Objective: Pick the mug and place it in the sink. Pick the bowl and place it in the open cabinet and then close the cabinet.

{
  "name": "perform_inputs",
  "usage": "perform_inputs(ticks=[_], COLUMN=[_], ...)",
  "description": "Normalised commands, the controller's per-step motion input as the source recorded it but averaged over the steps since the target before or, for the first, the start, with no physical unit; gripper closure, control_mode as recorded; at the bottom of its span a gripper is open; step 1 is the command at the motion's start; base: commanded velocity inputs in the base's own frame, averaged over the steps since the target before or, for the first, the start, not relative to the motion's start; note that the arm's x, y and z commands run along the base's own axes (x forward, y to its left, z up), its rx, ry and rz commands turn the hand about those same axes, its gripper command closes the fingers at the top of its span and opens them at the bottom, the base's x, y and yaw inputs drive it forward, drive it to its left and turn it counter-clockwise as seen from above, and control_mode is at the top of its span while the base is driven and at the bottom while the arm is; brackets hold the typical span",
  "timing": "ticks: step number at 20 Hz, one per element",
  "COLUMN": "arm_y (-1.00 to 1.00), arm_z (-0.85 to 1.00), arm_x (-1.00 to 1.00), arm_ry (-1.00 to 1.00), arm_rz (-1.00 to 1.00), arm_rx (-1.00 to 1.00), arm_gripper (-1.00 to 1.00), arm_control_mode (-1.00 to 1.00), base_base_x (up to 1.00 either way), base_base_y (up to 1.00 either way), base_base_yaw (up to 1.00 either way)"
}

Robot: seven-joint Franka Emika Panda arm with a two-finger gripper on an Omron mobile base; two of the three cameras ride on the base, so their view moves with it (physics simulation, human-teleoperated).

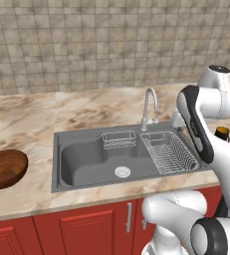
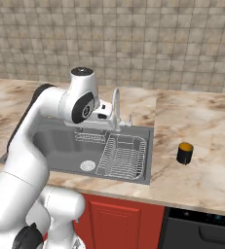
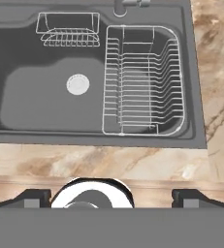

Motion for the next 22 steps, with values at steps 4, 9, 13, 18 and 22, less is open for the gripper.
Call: perform_inputs(ticks=[4, 9, 13, 18, 22], arm_y=[-0.74, -0.75, -0.71, -0.64, -0.76], arm_z=[-0.18, -0.24, -0.28, -0.19, -0.19], arm_x=[0.00, 0.00, 0.00, 0.00, 0.00], arm_ry=[0.12, 0.03, 0.00, 0.01, 0.01], arm_rz=[0.00, 0.00, 0.00, 0.00, 0.00], arm_rx=[0.03, 0.00, 0.00, 0.00, 0.00], arm_gripper=[-1.00, -1.00, -1.00, -1.00, -1.00], arm_control_mode=[-1.00, -1.00, -1.00, -1.00, -1.00], base_base_x=[0.00, 0.00, 0.00, 0.00, 0.00], base_base_y=[0.00, 0.00, 0.00, 0.00, 0.00], base_base_yaw=[0.00, 0.00, 0.00, 0.00, 0.00])
